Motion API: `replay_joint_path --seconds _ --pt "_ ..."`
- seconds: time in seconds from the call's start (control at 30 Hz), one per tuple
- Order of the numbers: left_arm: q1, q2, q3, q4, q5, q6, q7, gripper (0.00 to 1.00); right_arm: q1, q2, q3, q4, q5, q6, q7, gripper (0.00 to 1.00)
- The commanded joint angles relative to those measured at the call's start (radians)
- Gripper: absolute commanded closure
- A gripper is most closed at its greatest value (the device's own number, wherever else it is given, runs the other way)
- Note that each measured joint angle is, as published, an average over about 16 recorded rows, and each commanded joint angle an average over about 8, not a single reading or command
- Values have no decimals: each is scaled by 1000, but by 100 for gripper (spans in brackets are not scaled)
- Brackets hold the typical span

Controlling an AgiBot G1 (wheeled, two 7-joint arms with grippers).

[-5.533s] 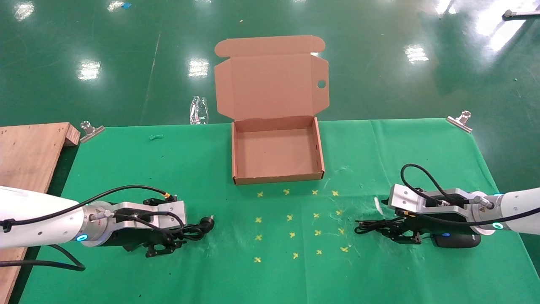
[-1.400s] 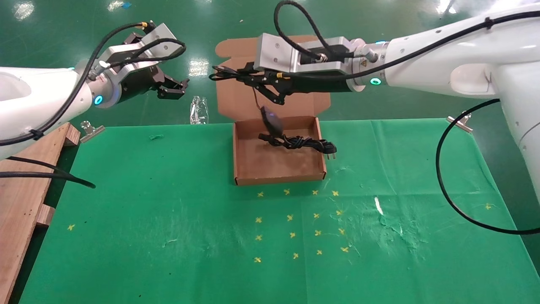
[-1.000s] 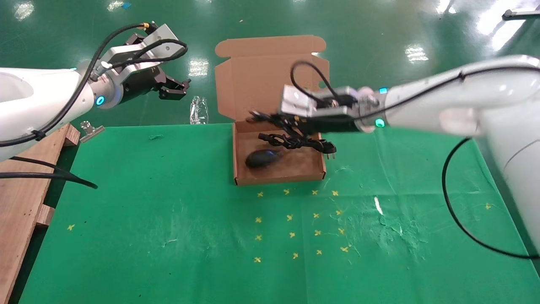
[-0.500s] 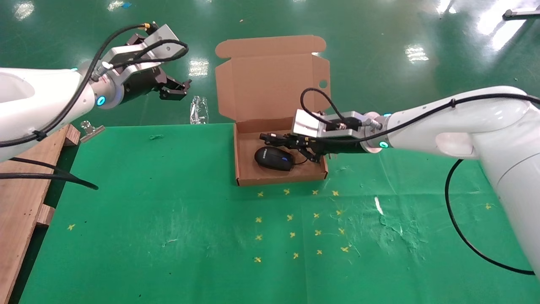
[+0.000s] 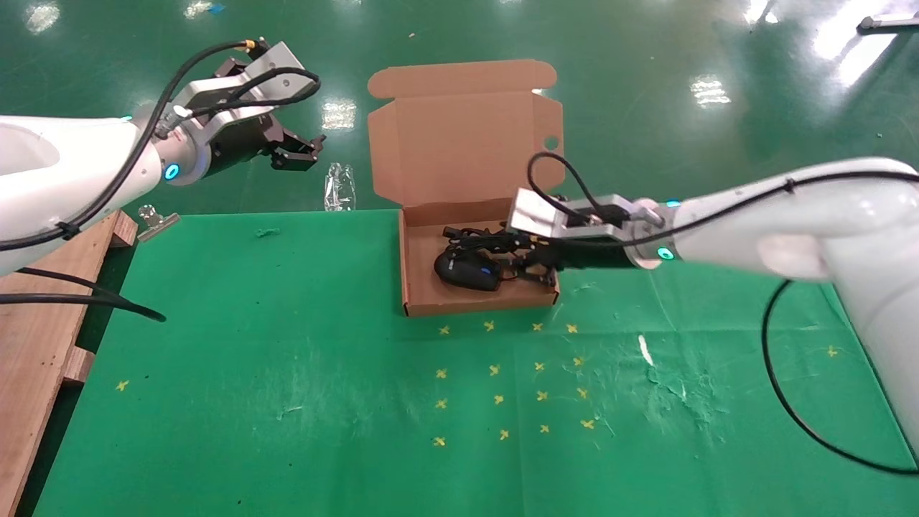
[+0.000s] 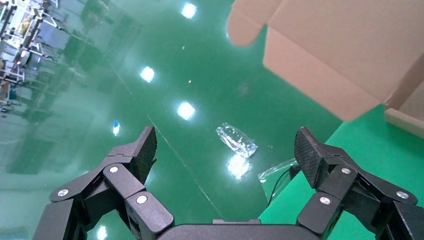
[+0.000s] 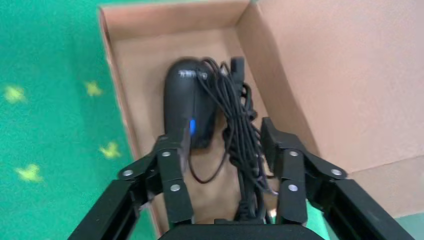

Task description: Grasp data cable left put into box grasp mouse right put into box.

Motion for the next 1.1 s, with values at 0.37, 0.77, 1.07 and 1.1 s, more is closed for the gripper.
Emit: replay_joint_path --seconds 0.37,0.77,1.07,1.1 --pt "0 0 0 0 0 0 0 0 -114 142 65 201 173 -100 116 0" --pt "1 -1 -1 0 -3 1 2 0 -231 289 132 409 352 -205 237 0" --pt "48 -39 -59 -3 -183 76 100 0 -320 399 183 565 486 -283 327 0" --pt "56 -45 -69 -3 -213 89 116 0 -330 412 188 583 501 -292 337 0"
